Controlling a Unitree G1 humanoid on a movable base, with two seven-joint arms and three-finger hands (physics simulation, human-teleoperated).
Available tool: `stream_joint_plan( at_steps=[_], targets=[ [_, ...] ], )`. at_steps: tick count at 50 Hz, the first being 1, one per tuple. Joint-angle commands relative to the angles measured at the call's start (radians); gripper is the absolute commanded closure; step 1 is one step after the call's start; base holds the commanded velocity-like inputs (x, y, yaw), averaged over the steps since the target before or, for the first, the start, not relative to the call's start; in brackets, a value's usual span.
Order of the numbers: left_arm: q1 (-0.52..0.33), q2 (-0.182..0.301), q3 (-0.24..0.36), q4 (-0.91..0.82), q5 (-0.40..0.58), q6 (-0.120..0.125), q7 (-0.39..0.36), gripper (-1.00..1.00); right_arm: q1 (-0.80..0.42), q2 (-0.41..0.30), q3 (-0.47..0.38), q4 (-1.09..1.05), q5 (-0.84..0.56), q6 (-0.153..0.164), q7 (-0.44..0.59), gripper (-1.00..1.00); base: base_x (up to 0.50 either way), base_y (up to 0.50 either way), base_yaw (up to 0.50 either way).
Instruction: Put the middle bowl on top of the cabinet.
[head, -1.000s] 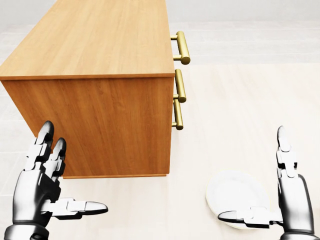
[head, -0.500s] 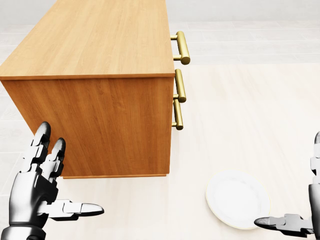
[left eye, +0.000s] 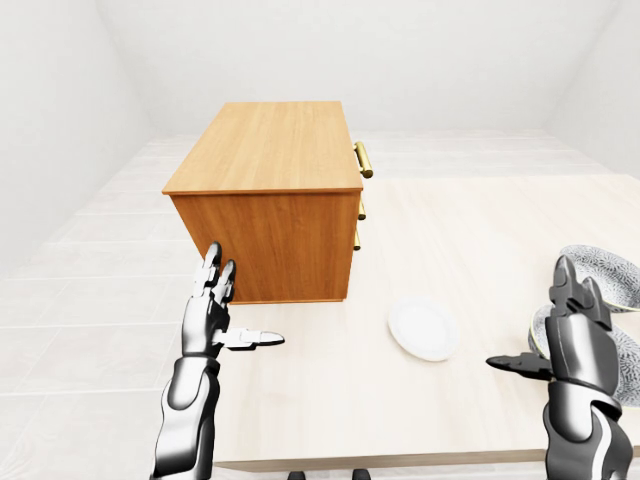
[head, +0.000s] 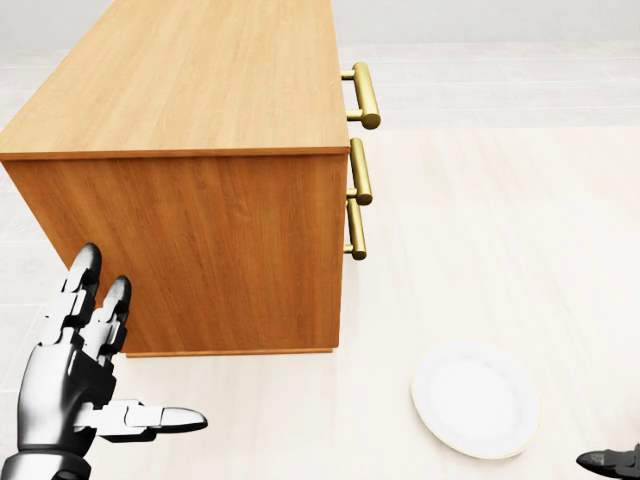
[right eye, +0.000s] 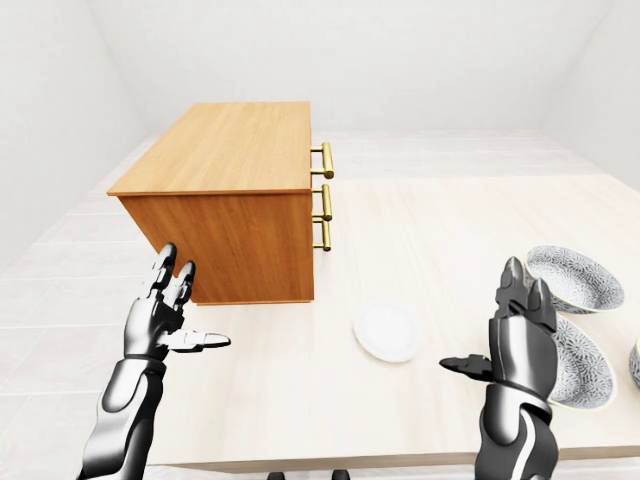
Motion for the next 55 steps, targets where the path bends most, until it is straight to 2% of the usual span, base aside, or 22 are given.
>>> stream_joint_plan(
  at_steps=[1,5,16,20,26,33,44,55],
  targets=[
    [-0.104,-0.003,0.002,0.102,0.037,-0.001,0.043,-1.00,0.003,-0.007,-0.043,0.004,-0.108,0.018,0.010,-1.00,0.00,0.00,0.00],
    [-0.106,-0.002,0.005,0.103,0.035,-0.001,0.044,-1.00,0.014,-0.006,-0.043,0.013,-0.162,0.021,-0.011,-1.00,0.00,0.00,0.00],
    [-0.104,-0.001,0.007,0.116,0.028,-0.012,0.042,-1.00,0.067,0.007,-0.068,-0.005,-0.259,0.030,0.030,-1.00,0.01,0.00,0.00],
    [-0.100,-0.002,0.006,0.110,0.024,-0.008,0.041,-1.00,0.074,0.013,-0.079,-0.006,-0.286,0.015,0.026,-1.00,0.00,0.00,0.00],
    [-0.105,-0.001,0.005,0.125,0.026,-0.016,0.040,-1.00,0.071,0.014,-0.082,0.001,-0.346,0.014,0.033,-1.00,0.01,0.00,0.00],
    [-0.111,0.001,0.009,0.134,0.023,-0.016,0.041,-1.00,0.063,0.004,-0.086,0.012,-0.401,0.023,0.041,-1.00,0.01,0.00,0.00],
    [-0.113,0.004,0.009,0.132,0.024,-0.016,0.043,-1.00,0.028,-0.025,-0.091,0.087,-0.441,0.065,0.013,-1.00,0.00,0.00,0.00],
    [-0.108,0.001,0.005,0.125,0.031,-0.016,0.046,-1.00,0.039,-0.046,-0.080,0.165,-0.492,0.065,-0.035,-1.00,0.01,0.00,0.00]
  ],
)
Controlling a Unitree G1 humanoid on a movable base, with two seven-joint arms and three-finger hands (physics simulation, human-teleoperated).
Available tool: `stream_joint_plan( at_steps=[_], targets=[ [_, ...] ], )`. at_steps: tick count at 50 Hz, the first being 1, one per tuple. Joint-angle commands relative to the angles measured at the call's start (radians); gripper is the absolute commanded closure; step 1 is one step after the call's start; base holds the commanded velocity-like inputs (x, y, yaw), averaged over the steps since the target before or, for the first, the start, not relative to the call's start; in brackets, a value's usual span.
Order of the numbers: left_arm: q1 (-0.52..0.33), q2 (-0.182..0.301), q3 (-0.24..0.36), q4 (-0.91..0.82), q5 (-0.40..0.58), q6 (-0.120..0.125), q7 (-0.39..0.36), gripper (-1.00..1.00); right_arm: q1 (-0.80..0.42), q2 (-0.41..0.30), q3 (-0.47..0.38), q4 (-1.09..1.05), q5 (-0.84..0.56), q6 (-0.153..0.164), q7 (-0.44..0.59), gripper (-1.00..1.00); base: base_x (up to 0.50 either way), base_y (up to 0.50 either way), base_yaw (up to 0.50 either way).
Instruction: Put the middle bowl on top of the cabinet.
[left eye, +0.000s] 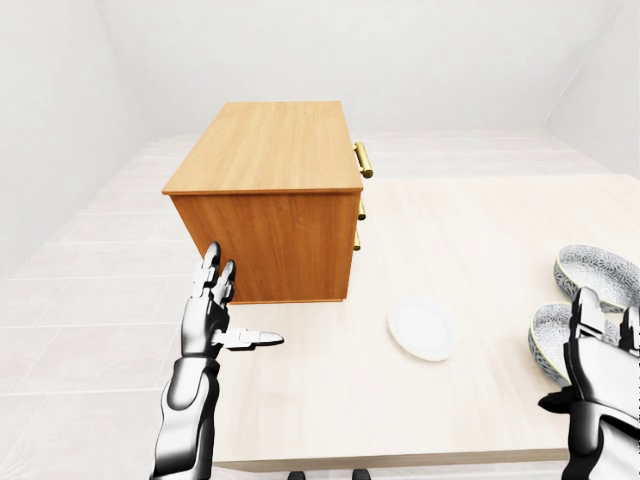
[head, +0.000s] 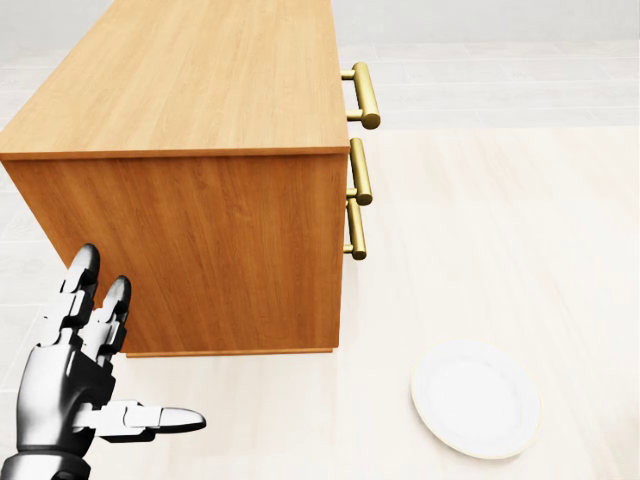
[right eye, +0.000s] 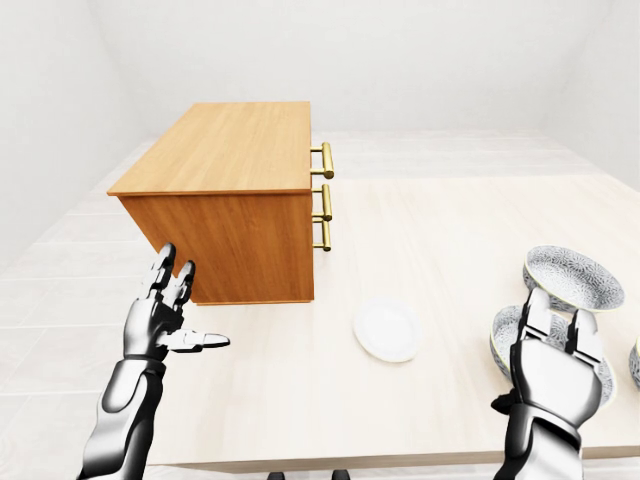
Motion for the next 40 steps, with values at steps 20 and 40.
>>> stream_joint_plan(
  at_steps=[20,40],
  targets=[
    [-0.100,-0.003,0.003,0.086,0.055,0.000,0.060,-1.00,0.006,-0.040,0.033,0.126,-0.041,0.000,-0.068,-1.00,0.01,0.00,0.00],
    [-0.096,-0.005,0.005,0.059,0.058,0.017,0.062,-1.00,-0.014,-0.071,0.034,0.233,0.016,0.000,-0.115,-1.00,0.00,0.00,0.00]
  ],
)
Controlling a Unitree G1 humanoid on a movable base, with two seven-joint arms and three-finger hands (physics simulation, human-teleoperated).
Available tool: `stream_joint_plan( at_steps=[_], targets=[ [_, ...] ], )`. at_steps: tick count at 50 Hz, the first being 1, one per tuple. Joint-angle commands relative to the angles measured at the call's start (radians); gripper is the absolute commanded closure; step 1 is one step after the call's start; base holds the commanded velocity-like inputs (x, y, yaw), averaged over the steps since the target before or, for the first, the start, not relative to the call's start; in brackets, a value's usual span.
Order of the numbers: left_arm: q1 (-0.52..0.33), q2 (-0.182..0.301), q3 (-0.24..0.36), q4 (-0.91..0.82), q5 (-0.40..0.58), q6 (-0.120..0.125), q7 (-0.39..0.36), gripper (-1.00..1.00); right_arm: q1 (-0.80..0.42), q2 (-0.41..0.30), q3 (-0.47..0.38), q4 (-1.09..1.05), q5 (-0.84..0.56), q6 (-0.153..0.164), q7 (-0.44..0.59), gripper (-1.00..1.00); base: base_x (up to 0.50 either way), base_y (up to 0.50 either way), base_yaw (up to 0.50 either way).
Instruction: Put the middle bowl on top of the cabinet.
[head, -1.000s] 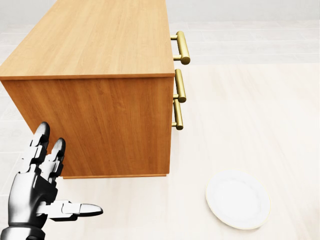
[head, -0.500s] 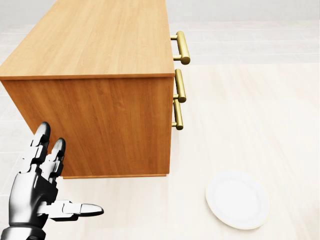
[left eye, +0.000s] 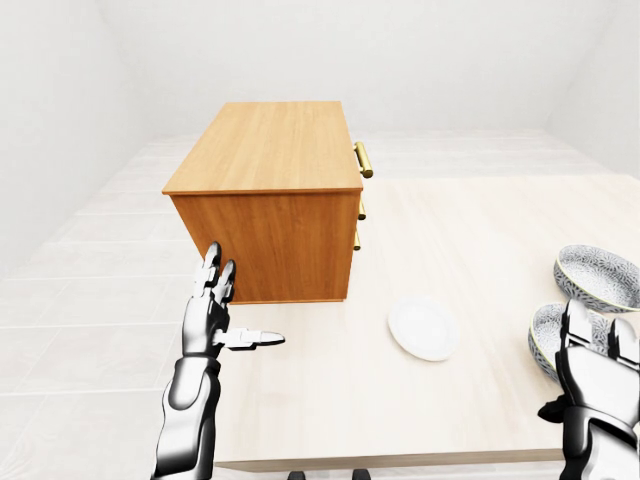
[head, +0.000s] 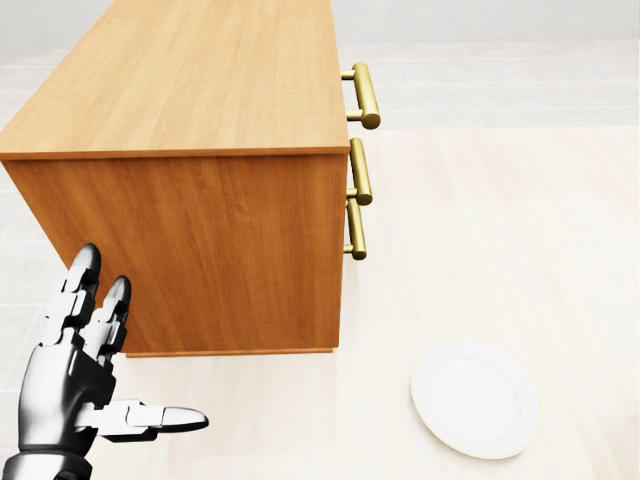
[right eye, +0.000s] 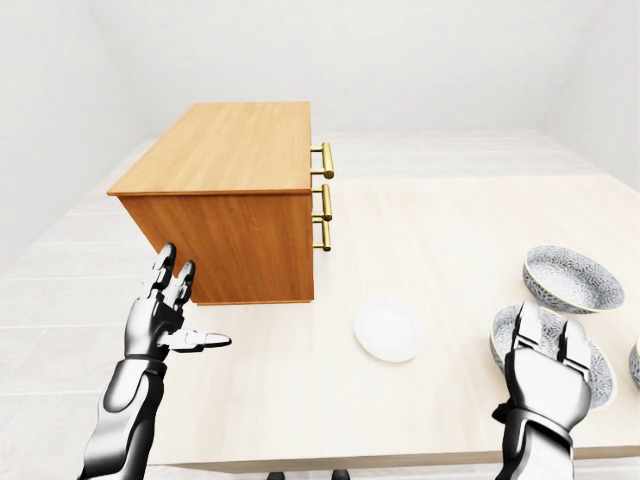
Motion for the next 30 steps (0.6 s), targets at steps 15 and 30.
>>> stream_joint_plan(
  at_steps=[15,30],
  targets=[
    [-0.099,-0.003,0.005,0.054,0.037,0.022,0.051,-1.00,-0.016,-0.039,0.028,0.138,0.062,0.000,-0.070,-1.00,0.01,0.00,0.00],
    [-0.095,-0.006,-0.001,0.051,0.043,0.019,0.055,-1.00,-0.010,-0.055,0.031,0.169,0.102,0.000,-0.086,-1.00,0.01,0.00,0.00]
  ],
)
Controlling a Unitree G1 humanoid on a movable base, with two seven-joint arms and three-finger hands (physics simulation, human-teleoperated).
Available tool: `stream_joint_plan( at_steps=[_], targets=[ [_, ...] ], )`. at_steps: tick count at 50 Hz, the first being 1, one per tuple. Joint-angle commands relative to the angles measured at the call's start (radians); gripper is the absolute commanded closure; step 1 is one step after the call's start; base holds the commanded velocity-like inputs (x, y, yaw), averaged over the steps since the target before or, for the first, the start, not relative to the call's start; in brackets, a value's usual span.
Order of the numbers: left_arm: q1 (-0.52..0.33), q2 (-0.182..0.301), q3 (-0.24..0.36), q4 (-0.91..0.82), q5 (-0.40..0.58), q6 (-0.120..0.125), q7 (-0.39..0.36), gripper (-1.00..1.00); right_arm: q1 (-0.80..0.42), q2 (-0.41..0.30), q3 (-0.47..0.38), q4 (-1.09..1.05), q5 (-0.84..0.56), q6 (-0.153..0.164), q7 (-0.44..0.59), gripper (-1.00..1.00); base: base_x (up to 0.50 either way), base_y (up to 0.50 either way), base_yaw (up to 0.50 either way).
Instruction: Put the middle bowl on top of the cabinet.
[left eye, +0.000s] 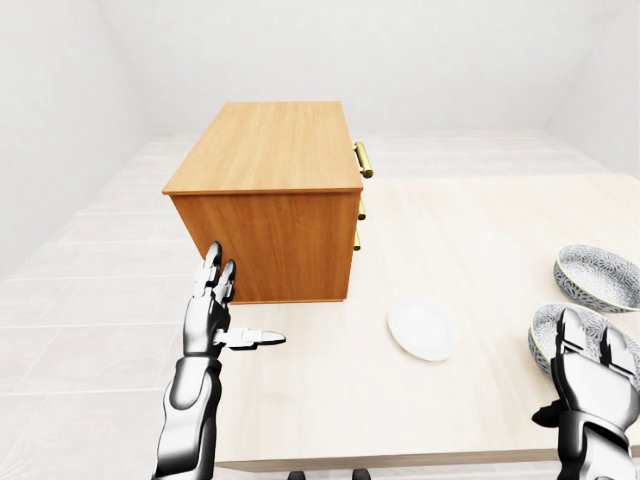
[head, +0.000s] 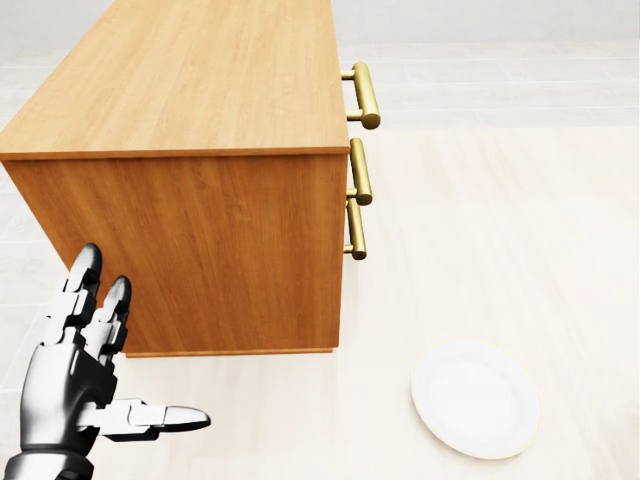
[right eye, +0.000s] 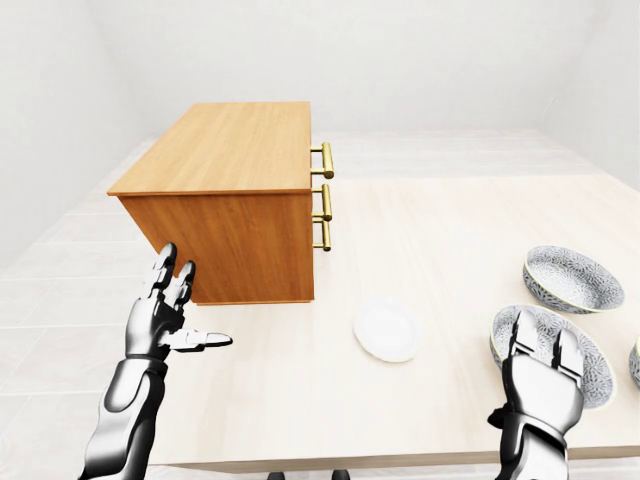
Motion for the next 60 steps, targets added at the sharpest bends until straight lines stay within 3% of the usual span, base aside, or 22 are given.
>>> stream_joint_plan(
  at_steps=[1,35,40,48,60],
  targets=[
    [-0.096,-0.003,0.003,0.064,0.039,0.005,0.048,-1.00,0.002,-0.014,0.001,0.039,0.030,0.000,-0.021,-1.00,0.02,0.00,-0.01],
    [-0.089,-0.007,-0.004,0.041,0.050,0.017,0.050,-1.00,0.023,-0.008,-0.019,0.004,0.034,0.000,-0.002,-1.00,0.01,0.00,0.00],
    [-0.089,-0.006,-0.002,0.039,0.049,0.019,0.049,-1.00,0.024,-0.005,-0.021,-0.010,0.030,0.000,0.006,-0.79,0.01,0.00,0.00],
    [-0.089,-0.007,-0.004,0.036,0.049,0.022,0.048,-1.00,0.028,0.001,-0.030,-0.033,0.025,0.000,0.020,-0.75,0.00,0.00,0.00],
    [-0.088,-0.006,-0.001,0.048,0.047,0.014,0.048,-1.00,0.032,0.007,-0.035,-0.037,0.019,0.000,0.020,-0.47,0.01,0.00,0.00]
  ],
)
